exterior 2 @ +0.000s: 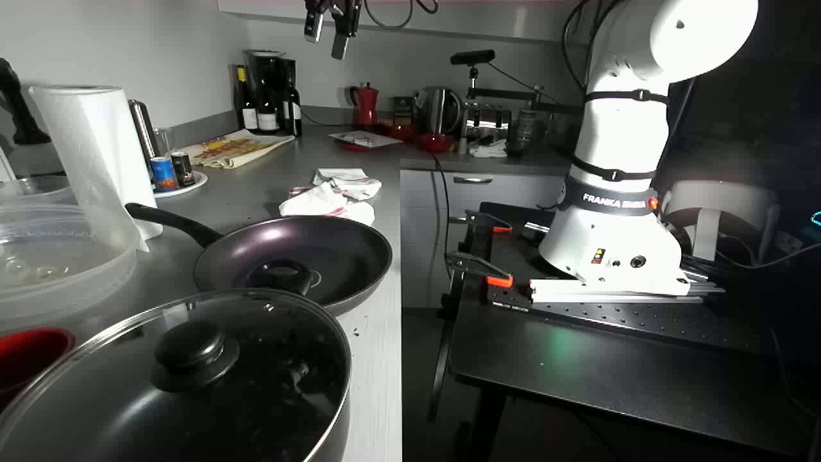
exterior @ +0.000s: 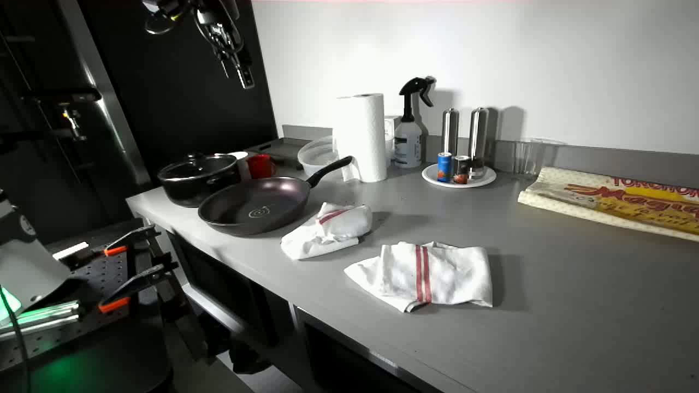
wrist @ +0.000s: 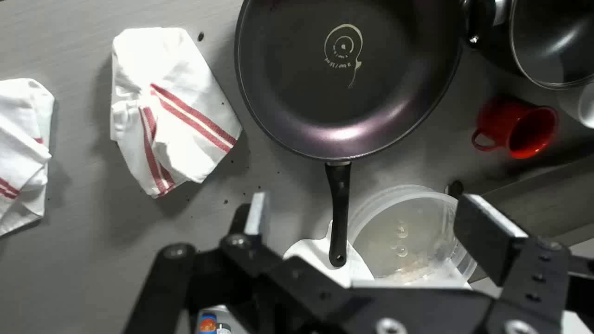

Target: Use the towel to wipe the pan

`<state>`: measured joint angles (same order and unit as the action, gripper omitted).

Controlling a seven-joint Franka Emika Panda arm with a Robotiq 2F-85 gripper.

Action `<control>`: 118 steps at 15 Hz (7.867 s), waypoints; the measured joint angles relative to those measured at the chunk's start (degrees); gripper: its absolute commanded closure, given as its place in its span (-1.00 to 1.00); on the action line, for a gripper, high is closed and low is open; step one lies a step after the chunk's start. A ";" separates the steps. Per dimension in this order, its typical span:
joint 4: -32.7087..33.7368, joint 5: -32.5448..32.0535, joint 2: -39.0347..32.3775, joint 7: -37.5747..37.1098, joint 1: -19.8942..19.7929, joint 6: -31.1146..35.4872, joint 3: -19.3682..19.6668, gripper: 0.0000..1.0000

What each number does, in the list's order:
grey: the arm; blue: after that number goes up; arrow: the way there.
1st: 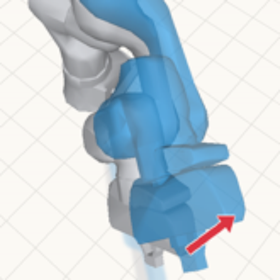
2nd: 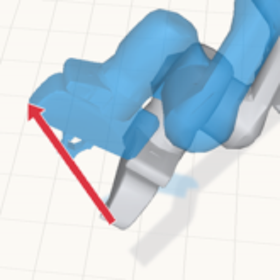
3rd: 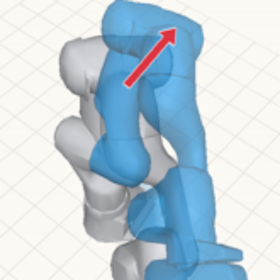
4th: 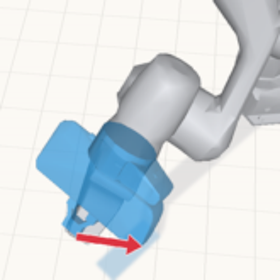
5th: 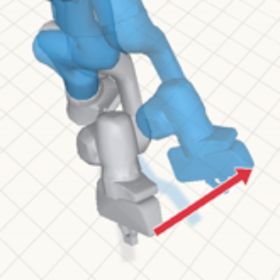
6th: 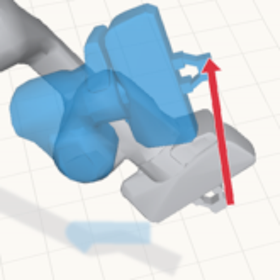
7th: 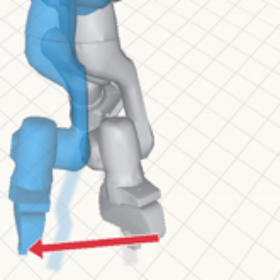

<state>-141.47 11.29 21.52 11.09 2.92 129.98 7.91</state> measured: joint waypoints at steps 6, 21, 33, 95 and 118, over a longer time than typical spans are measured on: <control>0.02 0.00 0.00 0.00 0.00 0.00 0.00 -1.00; 8.74 -0.55 -16.43 -8.47 -3.00 1.66 -1.81 -1.00; 18.89 -13.93 -35.67 -18.57 -5.70 1.67 -1.52 -1.00; 15.61 -7.48 -31.22 -16.66 -6.09 17.25 -4.59 0.93; 11.06 -14.75 -42.20 -23.77 3.55 17.22 -9.28 0.93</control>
<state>-130.41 -3.45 -20.69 -12.68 6.47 147.20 -1.37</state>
